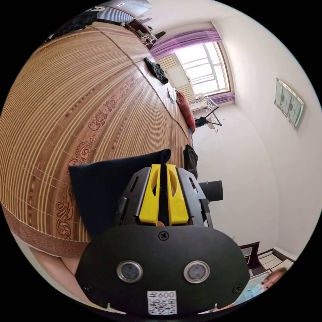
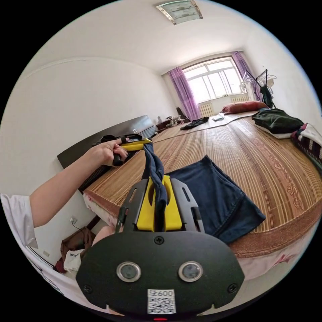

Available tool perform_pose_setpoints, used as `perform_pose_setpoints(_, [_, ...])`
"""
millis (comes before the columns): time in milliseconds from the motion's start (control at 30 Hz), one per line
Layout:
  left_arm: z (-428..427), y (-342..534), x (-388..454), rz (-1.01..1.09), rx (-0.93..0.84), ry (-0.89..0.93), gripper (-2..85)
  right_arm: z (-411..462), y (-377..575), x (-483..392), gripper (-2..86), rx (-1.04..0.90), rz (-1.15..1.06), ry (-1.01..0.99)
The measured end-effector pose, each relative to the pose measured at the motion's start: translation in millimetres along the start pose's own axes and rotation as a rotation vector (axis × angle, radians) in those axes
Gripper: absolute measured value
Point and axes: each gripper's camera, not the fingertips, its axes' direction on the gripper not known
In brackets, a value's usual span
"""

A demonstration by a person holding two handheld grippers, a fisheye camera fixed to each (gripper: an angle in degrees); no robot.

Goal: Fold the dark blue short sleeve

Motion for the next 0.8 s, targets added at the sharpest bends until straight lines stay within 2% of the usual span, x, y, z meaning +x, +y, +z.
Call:
perform_pose_setpoints(167, [36, -12, 22, -0.049, -0.05, 0.035, 1.9, -24, -33, 43, -0.6, 0.025, 0.083, 0.006])
perform_pose_setpoints(533, [84, -45, 107, -0.001, -0.141, -0.007, 2.1, -75, -95, 55, -0.6, 0.055, 0.106, 0.126])
perform_pose_setpoints(667, [99, -51, 120, 0.002, -0.142, -0.034, 2.1, -90, -110, 66, -0.6, 0.028, 0.207, 0.099])
perform_pose_setpoints(800, [111, -59, 115, -0.07, -0.159, -0.014, 2.2, -98, -117, 65, -0.6, -0.007, 0.197, 0.131])
